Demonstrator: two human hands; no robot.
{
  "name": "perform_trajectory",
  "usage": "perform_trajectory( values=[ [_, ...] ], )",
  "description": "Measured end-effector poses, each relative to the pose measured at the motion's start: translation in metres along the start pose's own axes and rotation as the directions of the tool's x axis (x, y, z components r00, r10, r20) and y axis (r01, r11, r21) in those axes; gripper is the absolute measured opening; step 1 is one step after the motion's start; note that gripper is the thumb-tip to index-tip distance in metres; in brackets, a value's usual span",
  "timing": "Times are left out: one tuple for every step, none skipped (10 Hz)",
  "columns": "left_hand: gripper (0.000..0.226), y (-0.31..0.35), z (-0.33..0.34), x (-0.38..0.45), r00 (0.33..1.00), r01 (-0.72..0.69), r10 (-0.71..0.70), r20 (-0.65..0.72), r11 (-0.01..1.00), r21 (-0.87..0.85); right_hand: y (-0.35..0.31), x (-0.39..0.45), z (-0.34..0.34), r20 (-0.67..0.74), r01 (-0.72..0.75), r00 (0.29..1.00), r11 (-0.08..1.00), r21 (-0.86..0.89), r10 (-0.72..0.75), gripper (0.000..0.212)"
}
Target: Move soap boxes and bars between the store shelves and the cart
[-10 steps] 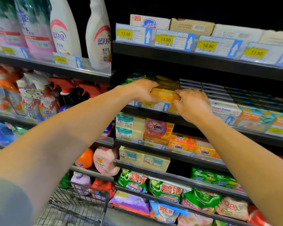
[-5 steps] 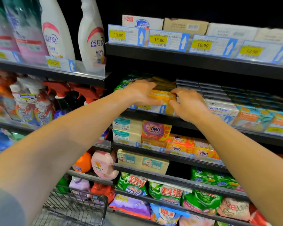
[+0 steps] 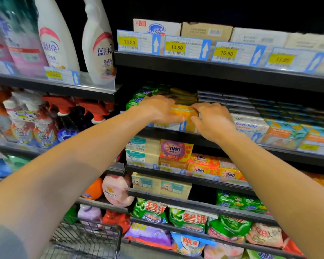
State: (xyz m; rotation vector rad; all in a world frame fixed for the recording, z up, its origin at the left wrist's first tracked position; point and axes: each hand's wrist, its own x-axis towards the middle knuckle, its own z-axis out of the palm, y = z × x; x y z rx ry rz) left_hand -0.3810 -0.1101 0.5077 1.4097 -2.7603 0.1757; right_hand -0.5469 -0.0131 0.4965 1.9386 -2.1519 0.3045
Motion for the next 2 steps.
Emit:
perform_trajectory(
  values=[
    [0.082,0.009,-0.001,-0.009,0.999,0.02,-0.02,-0.045,1.0,-0.002,-0.002,-0.004,-0.001,-0.012,0.016,1.0,0.999,-0.037,-0.017,0.053],
    [0.073,0.019,-0.005,-0.021,0.988,-0.005,0.001,-0.153,1.0,-0.021,-0.003,-0.016,-0.012,-0.063,0.027,0.998,0.999,-0.023,-0.028,0.059]
  ],
)
